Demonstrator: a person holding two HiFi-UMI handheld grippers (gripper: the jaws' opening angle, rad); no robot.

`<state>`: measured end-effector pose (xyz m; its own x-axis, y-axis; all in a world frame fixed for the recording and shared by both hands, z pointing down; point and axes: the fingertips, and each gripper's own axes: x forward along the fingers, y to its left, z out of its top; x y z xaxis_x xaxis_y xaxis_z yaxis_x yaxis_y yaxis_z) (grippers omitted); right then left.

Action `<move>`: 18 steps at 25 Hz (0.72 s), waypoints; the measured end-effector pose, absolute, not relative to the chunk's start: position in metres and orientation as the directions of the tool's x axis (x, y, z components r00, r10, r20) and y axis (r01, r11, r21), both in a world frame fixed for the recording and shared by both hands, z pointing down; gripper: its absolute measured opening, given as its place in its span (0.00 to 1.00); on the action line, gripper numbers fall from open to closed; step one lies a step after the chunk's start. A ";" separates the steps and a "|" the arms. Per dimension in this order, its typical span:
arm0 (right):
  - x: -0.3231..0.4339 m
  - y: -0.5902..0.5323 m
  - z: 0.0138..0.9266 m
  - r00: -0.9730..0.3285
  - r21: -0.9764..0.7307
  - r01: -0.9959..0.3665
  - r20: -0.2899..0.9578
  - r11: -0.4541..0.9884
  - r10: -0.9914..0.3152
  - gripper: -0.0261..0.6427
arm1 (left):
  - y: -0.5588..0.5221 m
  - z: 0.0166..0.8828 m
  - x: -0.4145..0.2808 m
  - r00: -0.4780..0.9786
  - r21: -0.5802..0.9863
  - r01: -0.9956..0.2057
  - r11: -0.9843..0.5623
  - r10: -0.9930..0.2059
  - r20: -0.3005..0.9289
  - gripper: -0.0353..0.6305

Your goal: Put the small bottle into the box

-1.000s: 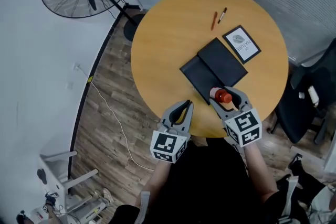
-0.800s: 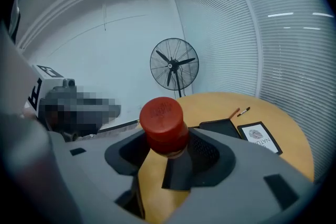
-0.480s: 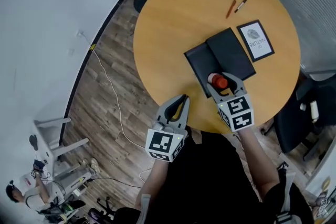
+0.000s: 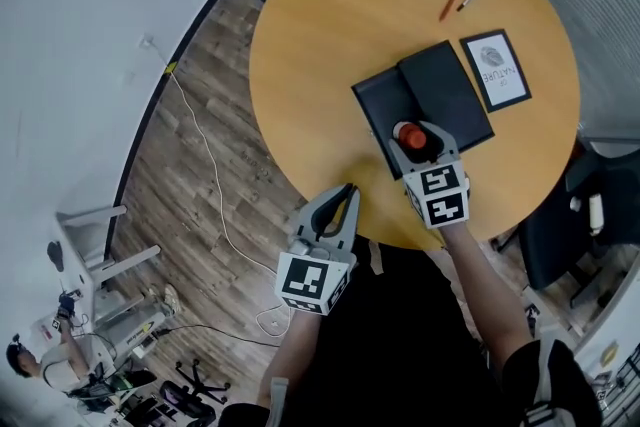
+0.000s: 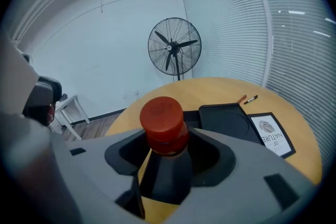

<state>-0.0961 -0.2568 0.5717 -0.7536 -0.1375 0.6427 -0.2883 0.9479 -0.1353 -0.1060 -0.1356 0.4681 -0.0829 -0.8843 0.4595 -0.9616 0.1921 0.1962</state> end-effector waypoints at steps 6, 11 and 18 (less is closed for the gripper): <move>-0.103 -0.257 0.601 -0.718 -0.161 -0.333 0.682 0.929 -0.139 0.38 | -0.135 0.481 -0.105 -0.078 0.219 -0.954 0.203 -0.878 0.472 0.08; -0.110 -0.260 0.623 -0.700 -0.155 -0.360 0.697 0.920 -0.156 0.38 | -0.128 0.492 -0.103 -0.074 0.240 -0.947 0.215 -0.870 0.487 0.08; -0.116 -0.266 0.655 -0.659 -0.160 -0.401 0.734 0.902 -0.162 0.38 | -0.123 0.500 -0.101 -0.070 0.250 -0.942 0.223 -0.861 0.504 0.08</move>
<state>-0.1163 -0.2659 0.6546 -0.6593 -0.1624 0.7342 -0.4007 0.9021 -0.1603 -0.1009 -0.1229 0.5003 -0.0699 -0.8610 0.5038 -0.9422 0.2229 0.2502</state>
